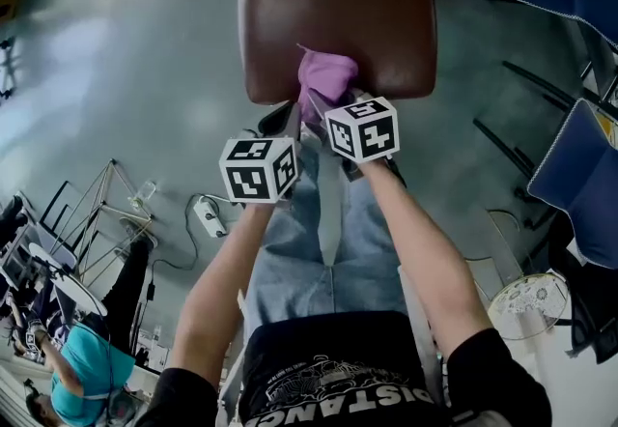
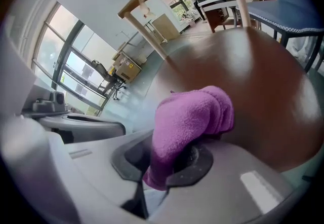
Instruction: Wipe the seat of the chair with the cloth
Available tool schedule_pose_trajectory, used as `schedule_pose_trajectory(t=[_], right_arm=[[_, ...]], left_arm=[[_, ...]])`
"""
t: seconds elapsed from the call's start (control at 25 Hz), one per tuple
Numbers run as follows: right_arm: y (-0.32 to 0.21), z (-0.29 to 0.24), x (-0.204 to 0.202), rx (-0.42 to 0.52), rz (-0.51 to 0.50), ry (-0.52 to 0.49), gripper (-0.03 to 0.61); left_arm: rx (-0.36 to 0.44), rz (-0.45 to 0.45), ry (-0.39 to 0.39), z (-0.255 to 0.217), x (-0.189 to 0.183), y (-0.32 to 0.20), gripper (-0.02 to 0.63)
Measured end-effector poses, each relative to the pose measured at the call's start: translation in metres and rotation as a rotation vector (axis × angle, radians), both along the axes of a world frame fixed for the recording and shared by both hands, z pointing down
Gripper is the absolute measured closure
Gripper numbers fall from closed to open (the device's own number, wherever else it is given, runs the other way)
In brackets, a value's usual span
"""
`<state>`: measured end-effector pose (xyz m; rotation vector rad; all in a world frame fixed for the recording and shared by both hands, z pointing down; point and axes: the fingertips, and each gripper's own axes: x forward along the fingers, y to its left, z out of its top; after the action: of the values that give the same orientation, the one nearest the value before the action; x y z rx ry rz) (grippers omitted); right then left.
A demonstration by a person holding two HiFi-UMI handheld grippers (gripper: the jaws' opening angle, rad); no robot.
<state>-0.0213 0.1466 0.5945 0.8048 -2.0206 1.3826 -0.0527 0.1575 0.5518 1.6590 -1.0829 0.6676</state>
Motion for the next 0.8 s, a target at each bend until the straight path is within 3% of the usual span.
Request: schedule_pose_trajectory(t=[0.4, 0.8], right_arm=[[-0.005, 0.001, 0.094, 0.004, 0.033, 0.035, 0.518], [-0.02, 0.005, 0.18, 0.002, 0.07, 0.079, 0.518]], left_arm=[[0.005, 0.029, 0.031, -0.002, 0.083, -0.008, 0.617], [0.025, 0.043, 0.046, -0.009, 0.136, -0.023, 0.617]])
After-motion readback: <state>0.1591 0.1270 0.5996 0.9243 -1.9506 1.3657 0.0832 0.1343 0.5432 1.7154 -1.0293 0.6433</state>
